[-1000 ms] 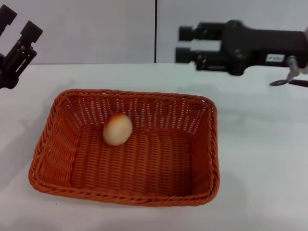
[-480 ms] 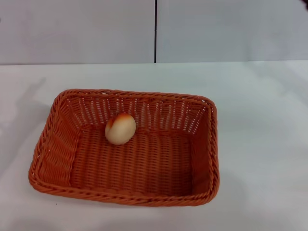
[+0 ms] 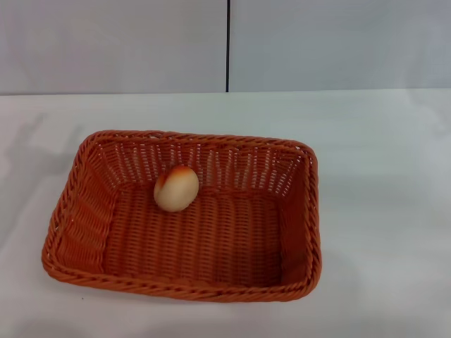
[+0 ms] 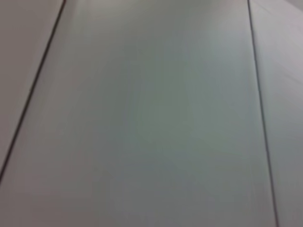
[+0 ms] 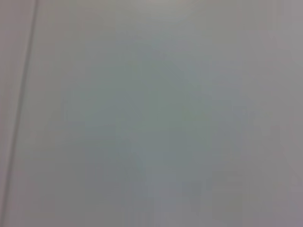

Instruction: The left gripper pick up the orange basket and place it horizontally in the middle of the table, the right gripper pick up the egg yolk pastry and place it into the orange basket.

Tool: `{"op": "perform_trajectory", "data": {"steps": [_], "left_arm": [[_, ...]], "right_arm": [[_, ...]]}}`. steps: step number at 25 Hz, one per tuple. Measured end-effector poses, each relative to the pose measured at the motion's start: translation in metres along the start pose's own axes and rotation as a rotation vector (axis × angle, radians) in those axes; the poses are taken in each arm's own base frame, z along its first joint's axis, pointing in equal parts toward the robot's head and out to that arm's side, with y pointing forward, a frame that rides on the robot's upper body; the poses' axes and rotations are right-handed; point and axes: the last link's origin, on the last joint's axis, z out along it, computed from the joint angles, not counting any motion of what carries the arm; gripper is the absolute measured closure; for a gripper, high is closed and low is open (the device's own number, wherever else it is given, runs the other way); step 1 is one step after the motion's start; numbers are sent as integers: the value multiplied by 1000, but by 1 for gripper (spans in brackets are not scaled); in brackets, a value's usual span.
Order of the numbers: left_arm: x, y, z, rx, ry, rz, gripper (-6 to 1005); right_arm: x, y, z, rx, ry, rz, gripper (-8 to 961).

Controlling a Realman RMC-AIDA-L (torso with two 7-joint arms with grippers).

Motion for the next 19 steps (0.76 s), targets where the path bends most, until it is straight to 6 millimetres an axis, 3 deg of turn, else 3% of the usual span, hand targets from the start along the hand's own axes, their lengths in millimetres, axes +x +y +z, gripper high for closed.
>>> {"op": "perform_trajectory", "data": {"steps": [12,19], "left_arm": [[-5,-14,-4,203,29,94,242],[-5,-16,-2,225,41,94,242]], "right_arm": [[-6,-26,-46,211,-67,-3,332],[-7,-32,-60,268,-74,-7,332]]}}
